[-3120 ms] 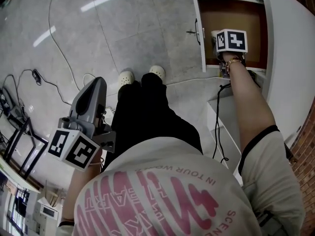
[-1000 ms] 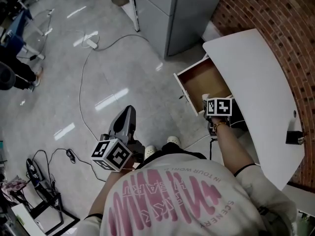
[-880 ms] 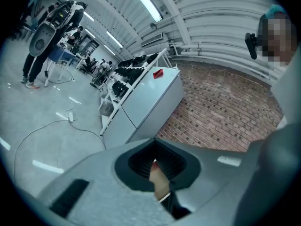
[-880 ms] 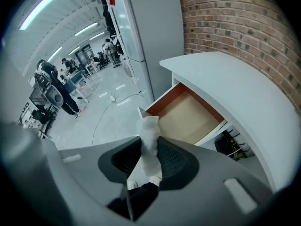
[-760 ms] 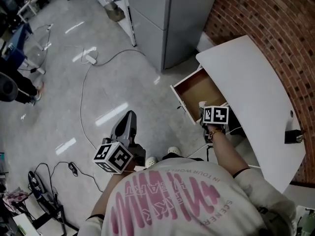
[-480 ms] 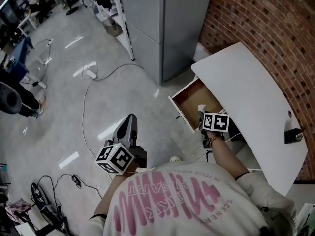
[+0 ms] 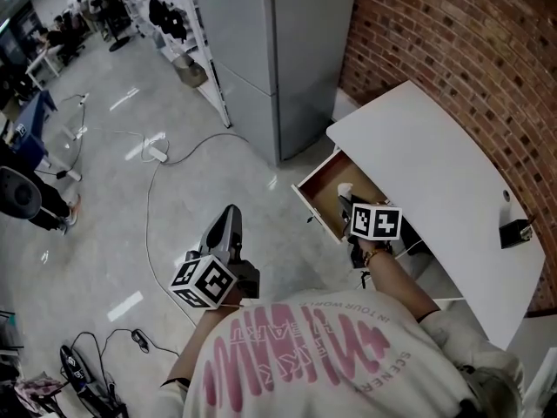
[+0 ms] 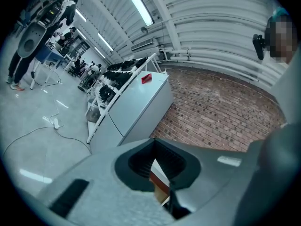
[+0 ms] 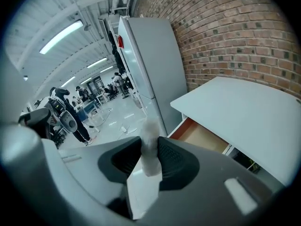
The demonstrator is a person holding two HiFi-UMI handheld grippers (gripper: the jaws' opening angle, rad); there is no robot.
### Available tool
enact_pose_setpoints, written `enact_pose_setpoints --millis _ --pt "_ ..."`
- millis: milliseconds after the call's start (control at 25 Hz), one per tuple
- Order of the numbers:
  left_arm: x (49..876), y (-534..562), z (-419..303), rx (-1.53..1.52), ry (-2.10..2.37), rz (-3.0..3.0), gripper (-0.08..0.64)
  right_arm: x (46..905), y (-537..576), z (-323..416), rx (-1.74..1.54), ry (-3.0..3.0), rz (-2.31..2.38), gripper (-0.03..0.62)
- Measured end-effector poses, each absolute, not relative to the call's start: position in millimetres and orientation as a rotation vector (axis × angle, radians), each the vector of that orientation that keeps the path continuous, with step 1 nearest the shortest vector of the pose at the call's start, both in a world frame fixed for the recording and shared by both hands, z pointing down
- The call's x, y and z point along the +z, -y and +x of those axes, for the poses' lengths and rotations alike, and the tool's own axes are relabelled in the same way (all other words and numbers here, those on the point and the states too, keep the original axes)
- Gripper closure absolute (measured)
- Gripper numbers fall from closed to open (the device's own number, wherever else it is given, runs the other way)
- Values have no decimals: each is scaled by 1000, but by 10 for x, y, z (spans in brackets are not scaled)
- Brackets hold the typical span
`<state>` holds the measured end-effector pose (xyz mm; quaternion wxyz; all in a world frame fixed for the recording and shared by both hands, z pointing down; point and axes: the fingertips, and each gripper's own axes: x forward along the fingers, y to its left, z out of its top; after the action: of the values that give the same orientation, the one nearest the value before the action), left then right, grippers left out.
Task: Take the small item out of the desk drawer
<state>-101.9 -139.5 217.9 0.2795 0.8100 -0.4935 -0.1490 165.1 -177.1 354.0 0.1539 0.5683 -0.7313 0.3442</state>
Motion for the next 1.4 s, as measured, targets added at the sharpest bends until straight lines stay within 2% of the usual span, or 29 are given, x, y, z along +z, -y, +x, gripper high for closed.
enact_pose_setpoints --millis 800,1400 --pt "2148 1302 -1100 -402 1273 2205 557 2601 1700 827 970 2446 1559 466" --pt "2114 950 -1649 -384 1318 2231 557 2327 1425 167 907 2553 1505 465"
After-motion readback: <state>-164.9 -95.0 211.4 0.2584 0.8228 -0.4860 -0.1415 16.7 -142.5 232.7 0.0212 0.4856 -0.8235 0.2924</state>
